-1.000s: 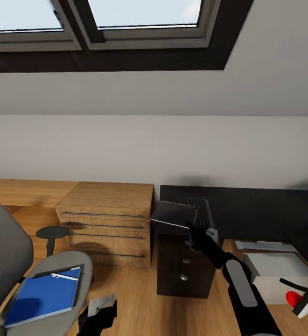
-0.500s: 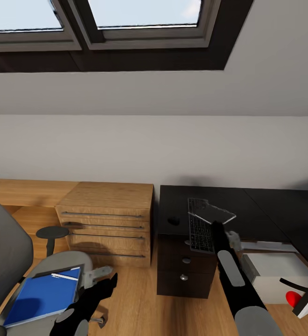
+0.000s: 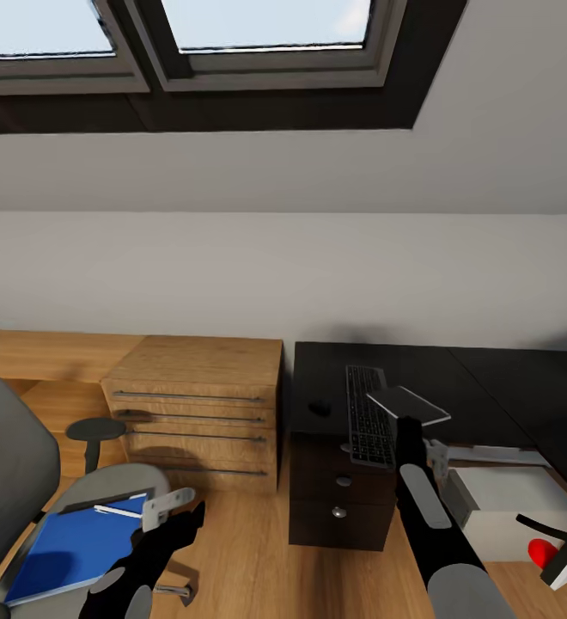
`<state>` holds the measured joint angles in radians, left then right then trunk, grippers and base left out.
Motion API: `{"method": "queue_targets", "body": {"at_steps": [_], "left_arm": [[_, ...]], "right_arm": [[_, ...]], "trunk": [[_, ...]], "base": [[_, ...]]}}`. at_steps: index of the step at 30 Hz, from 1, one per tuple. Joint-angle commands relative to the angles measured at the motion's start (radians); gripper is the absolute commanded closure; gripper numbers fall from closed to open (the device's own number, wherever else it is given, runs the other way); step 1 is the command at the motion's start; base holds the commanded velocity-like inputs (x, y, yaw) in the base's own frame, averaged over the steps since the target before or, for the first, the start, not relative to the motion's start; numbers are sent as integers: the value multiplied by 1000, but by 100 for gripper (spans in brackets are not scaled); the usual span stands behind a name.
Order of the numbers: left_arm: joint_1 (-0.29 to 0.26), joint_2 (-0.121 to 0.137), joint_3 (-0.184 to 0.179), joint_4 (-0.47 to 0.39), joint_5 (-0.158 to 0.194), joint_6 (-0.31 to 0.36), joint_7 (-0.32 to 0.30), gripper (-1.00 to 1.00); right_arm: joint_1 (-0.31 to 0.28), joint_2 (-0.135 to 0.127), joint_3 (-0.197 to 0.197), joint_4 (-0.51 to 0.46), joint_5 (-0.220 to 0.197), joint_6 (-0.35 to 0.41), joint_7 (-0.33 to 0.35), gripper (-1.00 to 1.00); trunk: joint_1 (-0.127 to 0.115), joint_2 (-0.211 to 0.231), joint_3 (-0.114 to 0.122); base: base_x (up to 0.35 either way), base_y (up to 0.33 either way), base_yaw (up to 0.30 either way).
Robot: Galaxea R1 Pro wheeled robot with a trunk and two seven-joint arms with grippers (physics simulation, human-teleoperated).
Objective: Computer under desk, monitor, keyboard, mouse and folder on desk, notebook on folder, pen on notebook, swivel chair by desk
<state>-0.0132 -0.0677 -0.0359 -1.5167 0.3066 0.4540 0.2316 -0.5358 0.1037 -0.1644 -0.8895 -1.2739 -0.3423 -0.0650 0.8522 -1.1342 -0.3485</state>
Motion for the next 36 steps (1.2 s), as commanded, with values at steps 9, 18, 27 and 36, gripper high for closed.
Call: {"method": "queue_targets", "body": {"at_steps": [9, 18, 27, 36], "left_arm": [[-1, 0, -2, 0, 8, 4, 9, -100], [-1, 0, -4, 1, 8, 6, 9, -100], [-1, 0, -4, 1, 8, 6, 9, -100], [-1, 0, -4, 1, 8, 6, 9, -100]], "right_arm": [[-1, -3, -22, -2, -20, -4, 2, 100], [-1, -7, -65, -5, -19, -4, 32, 100], [0, -11, -70, -2, -18, -3, 112, 100], [0, -12, -70, -1, -18, -4, 120, 100]], "trunk": [[0, -1, -1], [0, -1, -1], [0, -1, -2], [0, -1, -9]], "base": [[266, 0, 0], [106, 0, 0], [4, 0, -10], [0, 0, -157]]}}
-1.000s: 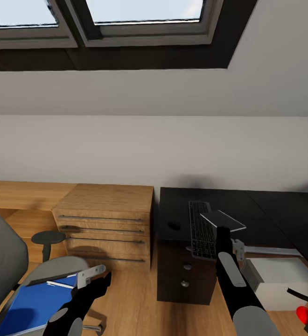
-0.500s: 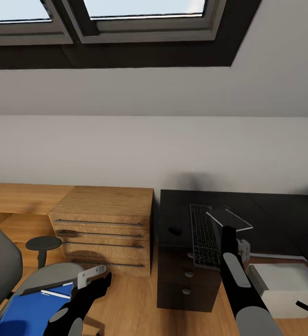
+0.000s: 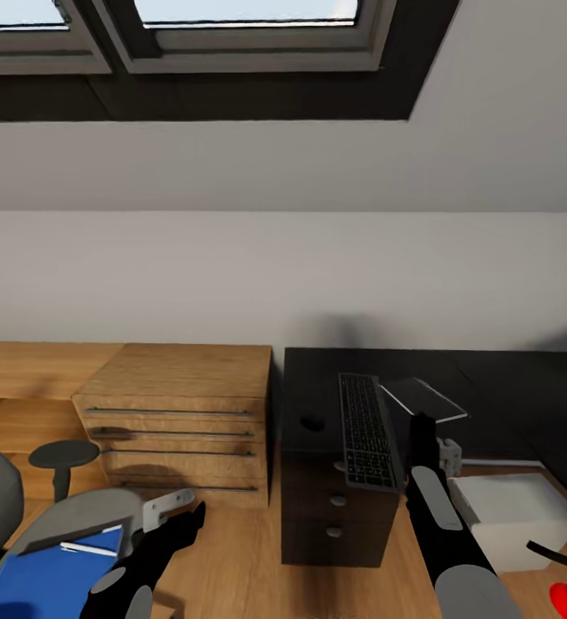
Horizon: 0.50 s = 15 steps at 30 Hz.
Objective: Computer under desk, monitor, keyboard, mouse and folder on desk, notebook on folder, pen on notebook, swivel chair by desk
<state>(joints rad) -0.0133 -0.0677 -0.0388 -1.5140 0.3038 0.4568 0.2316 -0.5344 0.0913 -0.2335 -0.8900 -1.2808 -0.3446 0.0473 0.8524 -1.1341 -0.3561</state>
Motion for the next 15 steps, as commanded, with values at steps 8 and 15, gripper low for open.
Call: {"method": "queue_targets", "body": {"at_steps": [8, 15], "left_arm": [[0, -1, -4, -4, 12, 3, 8, -100], [0, -3, -5, -9, 12, 3, 8, -100]], "right_arm": [[-1, 1, -1, 1, -12, 0, 6, 100], [-1, 1, -1, 3, -22, 2, 5, 100]], "trunk": [[0, -1, -9], [0, -1, -13]], "base": [[0, 0, -180], [0, 0, -82]]}}
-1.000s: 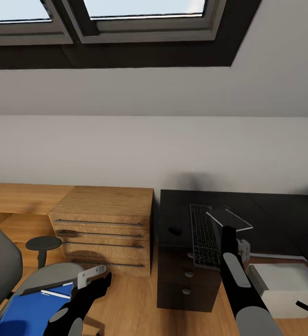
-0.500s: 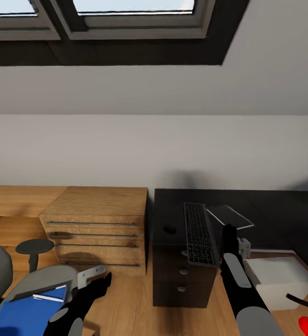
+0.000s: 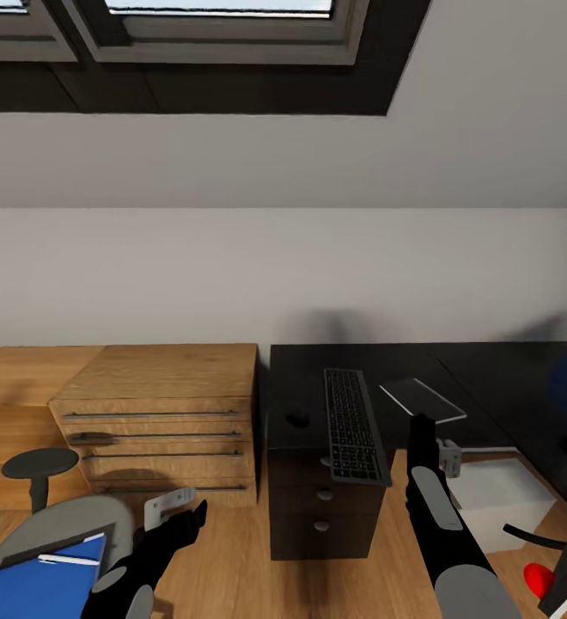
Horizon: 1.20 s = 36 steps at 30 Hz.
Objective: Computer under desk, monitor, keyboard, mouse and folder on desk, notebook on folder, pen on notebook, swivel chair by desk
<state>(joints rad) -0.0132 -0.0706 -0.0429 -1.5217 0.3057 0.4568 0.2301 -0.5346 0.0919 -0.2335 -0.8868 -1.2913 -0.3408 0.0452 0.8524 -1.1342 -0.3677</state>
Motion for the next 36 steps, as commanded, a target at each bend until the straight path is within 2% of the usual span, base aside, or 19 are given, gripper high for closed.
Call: {"method": "queue_targets", "body": {"at_steps": [1, 4, 5, 8, 9, 11, 36], "left_arm": [[-1, 0, -1, -3, 11, 3, 9, -100], [-1, 0, 1, -16, 12, 3, 10, -100], [-1, -1, 1, -28, 13, 3, 10, -100], [-1, -1, 2, -31, 13, 4, 11, -100], [-1, -2, 2, -33, 13, 5, 11, -100], [-1, -2, 2, -33, 13, 5, 11, -100], [-1, -2, 0, -32, 13, 6, 11, -100]], "right_arm": [[-1, 1, -1, 0, -14, -2, 7, 100], [-1, 1, -1, 1, -27, -1, 7, 100], [-1, 2, -1, 1, -52, -1, 8, 100], [-1, 2, -1, 2, -78, 0, 8, 100], [-1, 1, -1, 2, -115, 0, 8, 100], [-1, 0, -1, 2, -122, 0, 9, 100], [-1, 0, -1, 2, -129, -1, 11, 100]], "trunk": [[0, -1, -1], [0, -1, -2], [0, -1, -2], [0, -1, -2], [0, -1, -2], [0, -1, -2], [0, -1, -2]], "base": [[0, 0, -24], [0, 0, -13], [0, 0, -3], [0, 0, -2], [0, 0, 0], [0, 0, 0], [0, 0, 0]]}}
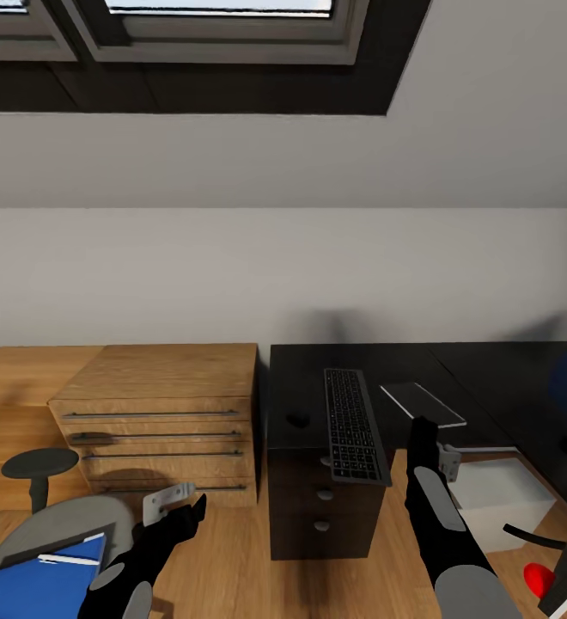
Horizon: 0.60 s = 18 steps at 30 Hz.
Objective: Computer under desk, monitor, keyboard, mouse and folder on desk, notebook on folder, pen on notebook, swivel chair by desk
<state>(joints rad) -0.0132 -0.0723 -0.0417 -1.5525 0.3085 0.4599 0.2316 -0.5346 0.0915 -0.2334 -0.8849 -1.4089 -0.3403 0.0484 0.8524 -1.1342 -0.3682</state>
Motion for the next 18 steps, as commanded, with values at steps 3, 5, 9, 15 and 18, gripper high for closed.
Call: {"method": "queue_targets", "body": {"at_steps": [3, 5, 9, 15, 18], "left_arm": [[-1, 0, -1, -1, 11, 3, 9, -100], [-1, 0, -1, -1, 11, 3, 9, -100], [-1, 0, -1, -1, 11, 3, 9, -100], [-1, 0, -1, -1, 11, 3, 9, -100], [-1, 0, -1, -1, 11, 3, 9, -100]], "right_arm": [[-1, 1, -1, 0, -12, -2, 7, 100], [-1, 1, -1, 0, -12, -2, 7, 100], [-1, 1, -1, 0, -12, -2, 7, 100], [-1, 1, -1, 0, -10, -2, 8, 100], [-1, 1, -1, -1, -10, -2, 8, 100]], "trunk": [[0, -1, -1], [0, -1, -1], [0, -1, -1], [0, -1, -1], [0, -1, -1]], "base": [[0, 0, 0], [0, 0, 0], [0, 0, 0], [0, 0, 0], [0, 0, 0]]}}
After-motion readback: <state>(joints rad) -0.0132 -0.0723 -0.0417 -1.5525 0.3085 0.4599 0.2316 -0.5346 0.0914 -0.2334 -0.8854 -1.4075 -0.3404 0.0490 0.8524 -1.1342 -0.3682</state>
